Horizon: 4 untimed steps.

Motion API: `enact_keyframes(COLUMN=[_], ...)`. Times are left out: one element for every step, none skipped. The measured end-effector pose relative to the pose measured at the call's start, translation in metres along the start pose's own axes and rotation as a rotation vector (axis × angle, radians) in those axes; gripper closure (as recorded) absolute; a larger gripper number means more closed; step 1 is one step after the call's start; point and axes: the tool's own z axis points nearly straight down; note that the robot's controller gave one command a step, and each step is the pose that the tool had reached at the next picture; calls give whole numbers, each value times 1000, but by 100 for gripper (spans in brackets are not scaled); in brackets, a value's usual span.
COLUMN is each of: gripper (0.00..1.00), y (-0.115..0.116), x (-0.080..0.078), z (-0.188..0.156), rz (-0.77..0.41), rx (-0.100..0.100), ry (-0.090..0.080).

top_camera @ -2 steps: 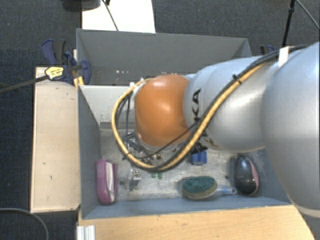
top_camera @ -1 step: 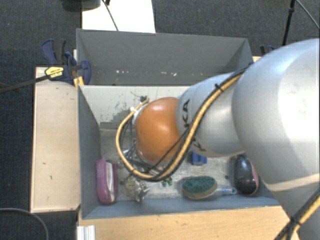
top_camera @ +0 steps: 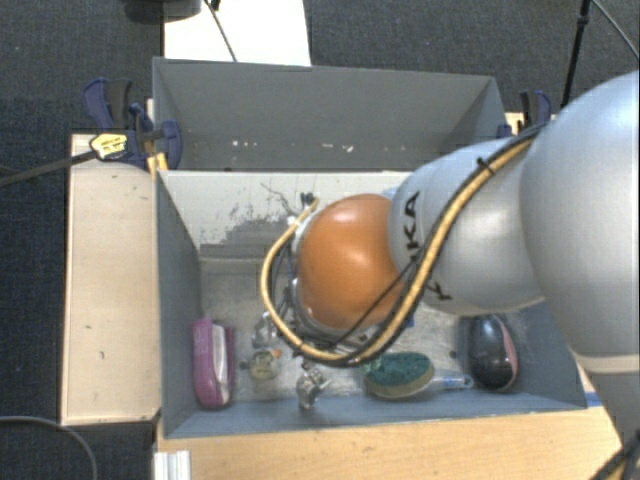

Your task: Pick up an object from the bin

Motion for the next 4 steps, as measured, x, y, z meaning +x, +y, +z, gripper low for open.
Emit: enact_keyframes(gripper=[0,0,0,100], y=[9,10,10,11], x=[-29,-28,-28,-30], z=[0,30,30,28], rz=[-165,-537,-528,-525], rx=[-1,0,-1,-1], ry=[-8,-3,-2,-10])
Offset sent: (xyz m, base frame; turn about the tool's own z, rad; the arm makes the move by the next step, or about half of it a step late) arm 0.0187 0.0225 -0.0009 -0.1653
